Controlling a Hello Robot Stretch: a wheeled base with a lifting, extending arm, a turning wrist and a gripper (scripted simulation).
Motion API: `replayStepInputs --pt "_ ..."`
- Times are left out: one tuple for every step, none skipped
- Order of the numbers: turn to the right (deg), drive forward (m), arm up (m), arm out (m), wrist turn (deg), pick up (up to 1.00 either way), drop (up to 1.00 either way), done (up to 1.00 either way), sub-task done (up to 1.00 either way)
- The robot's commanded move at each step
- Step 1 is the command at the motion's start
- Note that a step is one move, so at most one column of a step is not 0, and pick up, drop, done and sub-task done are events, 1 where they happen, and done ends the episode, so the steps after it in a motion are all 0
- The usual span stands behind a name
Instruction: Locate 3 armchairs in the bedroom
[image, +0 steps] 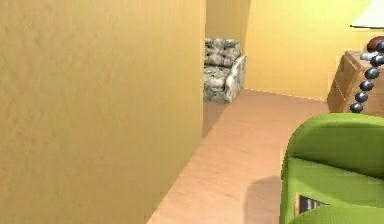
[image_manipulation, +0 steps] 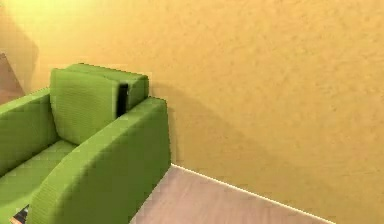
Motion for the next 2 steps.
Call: replayStepInputs --pt "-6.0 0.00 0.00 0.00 0.0 0.00 0.00 0.00 0.00" --pt "0.0 0.50 0.00 0.00 0.0 0.00 0.00 0.00 0.00"
